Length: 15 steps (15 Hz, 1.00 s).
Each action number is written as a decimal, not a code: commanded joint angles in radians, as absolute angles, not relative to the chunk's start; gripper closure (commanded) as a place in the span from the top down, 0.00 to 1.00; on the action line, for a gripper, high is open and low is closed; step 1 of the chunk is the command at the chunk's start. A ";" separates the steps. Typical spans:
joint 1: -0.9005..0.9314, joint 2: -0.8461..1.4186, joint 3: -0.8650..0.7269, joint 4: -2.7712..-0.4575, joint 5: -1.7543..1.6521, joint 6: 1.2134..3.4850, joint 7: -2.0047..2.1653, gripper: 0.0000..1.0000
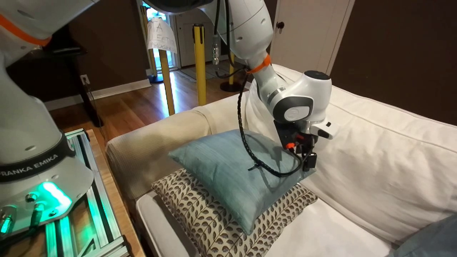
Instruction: Lean all the pillows against the sofa
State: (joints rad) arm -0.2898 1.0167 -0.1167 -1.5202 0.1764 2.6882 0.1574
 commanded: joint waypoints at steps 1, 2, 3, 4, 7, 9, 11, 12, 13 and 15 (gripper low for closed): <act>-0.294 1.052 -0.103 -1.472 0.195 2.628 0.167 0.61; -0.290 1.049 -0.109 -1.470 0.194 2.615 0.174 0.53; -0.284 1.044 -0.118 -1.471 0.195 2.601 0.190 0.46; -0.276 1.038 -0.131 -1.474 0.194 2.592 0.210 0.37; -0.266 1.018 -0.153 -1.498 0.199 2.599 0.258 0.16; -0.277 0.988 -0.148 -1.530 0.212 2.575 0.278 0.00; -0.310 0.947 -0.117 -1.567 0.238 2.569 0.248 0.00; -0.318 0.921 -0.110 -1.593 0.249 2.581 0.233 0.00; -0.318 0.898 -0.113 -1.613 0.262 2.582 0.245 0.02; -0.308 0.840 -0.134 -1.660 0.284 2.588 0.287 0.01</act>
